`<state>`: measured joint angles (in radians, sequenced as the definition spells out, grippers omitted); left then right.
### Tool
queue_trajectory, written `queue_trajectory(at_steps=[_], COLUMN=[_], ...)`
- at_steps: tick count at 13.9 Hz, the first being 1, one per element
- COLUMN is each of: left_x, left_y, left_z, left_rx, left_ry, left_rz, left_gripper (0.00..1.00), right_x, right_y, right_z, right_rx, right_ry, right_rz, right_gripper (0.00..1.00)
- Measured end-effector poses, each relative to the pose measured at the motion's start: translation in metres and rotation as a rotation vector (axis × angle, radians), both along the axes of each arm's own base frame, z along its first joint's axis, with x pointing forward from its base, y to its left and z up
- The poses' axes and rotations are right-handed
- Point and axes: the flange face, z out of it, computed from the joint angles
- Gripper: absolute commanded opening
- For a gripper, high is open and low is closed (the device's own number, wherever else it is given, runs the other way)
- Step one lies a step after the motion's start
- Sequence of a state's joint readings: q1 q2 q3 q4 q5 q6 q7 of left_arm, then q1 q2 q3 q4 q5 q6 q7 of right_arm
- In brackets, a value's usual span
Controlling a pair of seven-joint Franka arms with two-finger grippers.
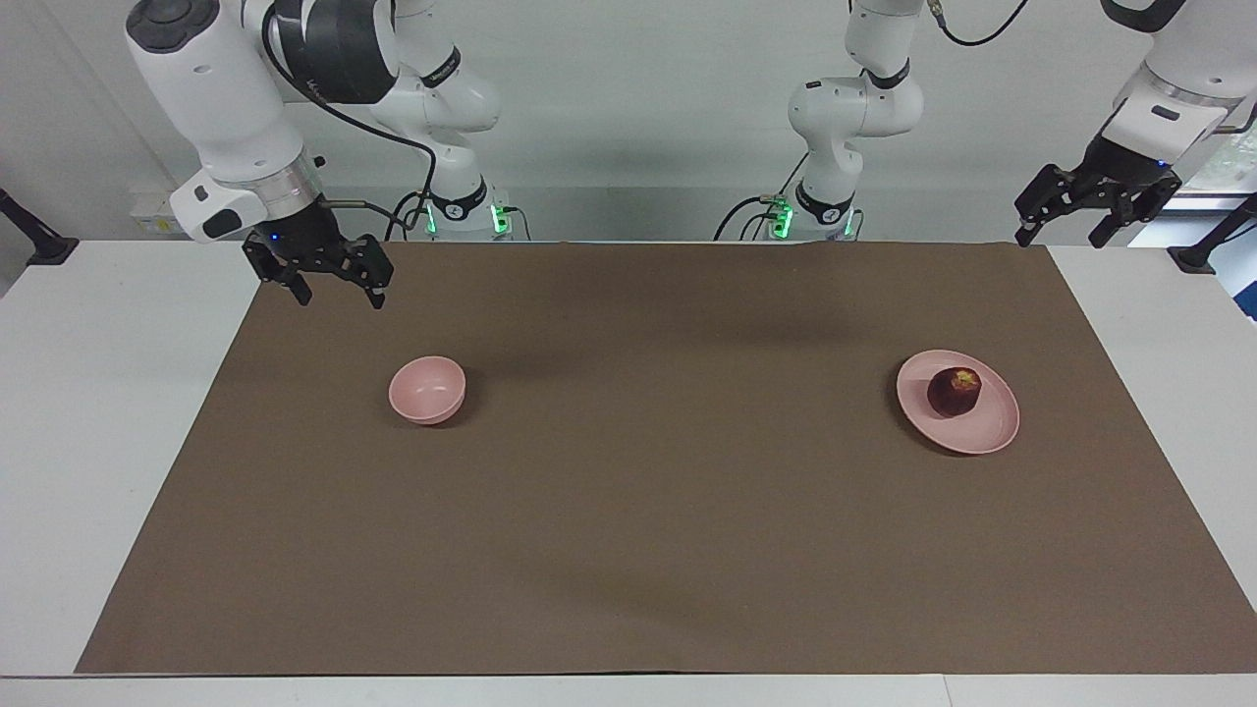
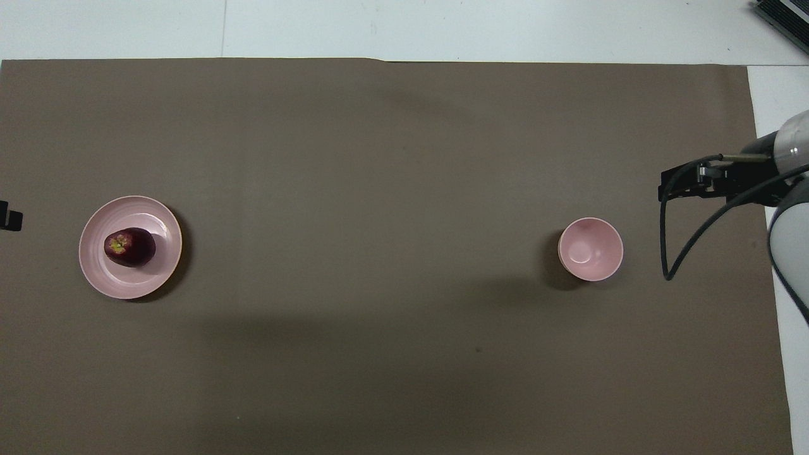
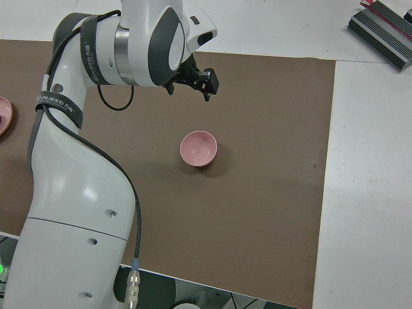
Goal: Move apple from plate to bowl
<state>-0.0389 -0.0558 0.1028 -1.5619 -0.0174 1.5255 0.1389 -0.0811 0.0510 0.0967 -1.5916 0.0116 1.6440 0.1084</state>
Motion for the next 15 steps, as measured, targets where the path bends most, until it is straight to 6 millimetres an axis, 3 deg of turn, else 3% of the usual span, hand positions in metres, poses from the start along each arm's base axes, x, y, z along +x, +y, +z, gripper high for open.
queue_trajectory(at_steps=[5,9,11,15], left_x=[0.014,0.019,0.016,0.015], left_y=[0.000,0.003,0.005,0.015], left_z=[-0.051,-0.116,-0.151,-0.202], left_rx=[0.001,0.003,0.003,0.008], left_ry=[-0.017,-0.029,-0.010,-0.030], left_rz=[0.000,0.002,0.002,0.018], left_gripper=[1.00,1.00,1.00,1.00], right_x=[0.000,0.001,0.007,0.028], right_y=[0.000,0.005,0.014,0.041], right_z=[0.000,-0.003,-0.010,-0.022], right_rx=[0.000,0.000,0.003,0.010], right_ry=[0.001,0.006,0.014,0.016], right_rz=[0.000,0.008,0.024,0.070], right_gripper=[1.00,1.00,1.00,1.00])
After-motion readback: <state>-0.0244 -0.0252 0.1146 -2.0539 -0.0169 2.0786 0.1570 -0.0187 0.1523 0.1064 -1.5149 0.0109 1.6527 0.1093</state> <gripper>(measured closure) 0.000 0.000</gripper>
